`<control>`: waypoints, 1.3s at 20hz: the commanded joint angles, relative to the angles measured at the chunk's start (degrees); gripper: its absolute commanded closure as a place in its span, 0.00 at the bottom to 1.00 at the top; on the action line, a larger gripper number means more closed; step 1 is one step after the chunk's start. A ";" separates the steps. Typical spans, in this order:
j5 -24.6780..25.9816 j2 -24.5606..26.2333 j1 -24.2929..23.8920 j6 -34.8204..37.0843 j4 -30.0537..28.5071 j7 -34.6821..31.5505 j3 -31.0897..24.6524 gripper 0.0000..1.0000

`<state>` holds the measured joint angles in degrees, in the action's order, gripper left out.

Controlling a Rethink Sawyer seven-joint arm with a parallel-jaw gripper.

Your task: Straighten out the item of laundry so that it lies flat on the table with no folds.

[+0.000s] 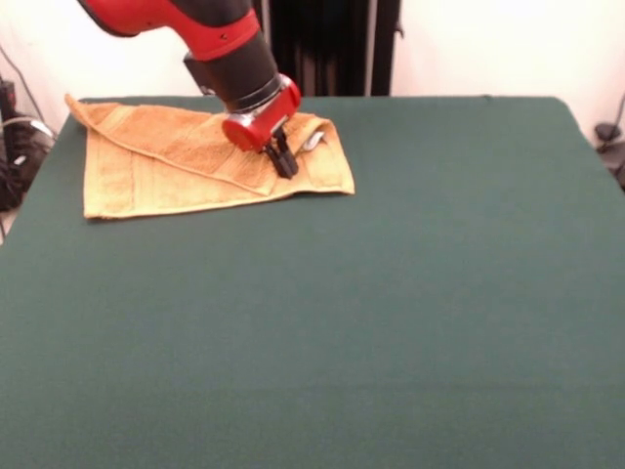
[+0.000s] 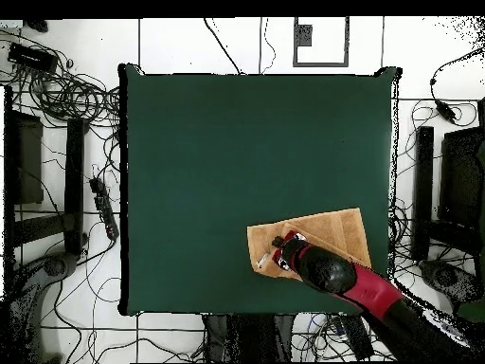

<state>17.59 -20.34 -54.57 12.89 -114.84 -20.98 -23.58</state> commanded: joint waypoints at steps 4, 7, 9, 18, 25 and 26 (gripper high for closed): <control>6.20 28.20 0.24 -19.68 15.03 -10.93 -18.43 1.00; 8.65 29.95 -0.72 -19.99 16.01 -11.02 -19.47 1.00; 9.24 29.88 -0.66 -19.92 16.15 -11.89 -19.66 1.00; 7.37 27.07 2.47 -20.85 16.94 -15.93 -18.26 1.00; 7.29 27.46 3.28 -22.85 17.88 -16.77 -18.16 1.00; 6.68 27.05 3.68 -22.87 17.81 -17.16 -17.96 1.00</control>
<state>24.35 -9.00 -61.41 3.63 -113.53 -20.96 -34.98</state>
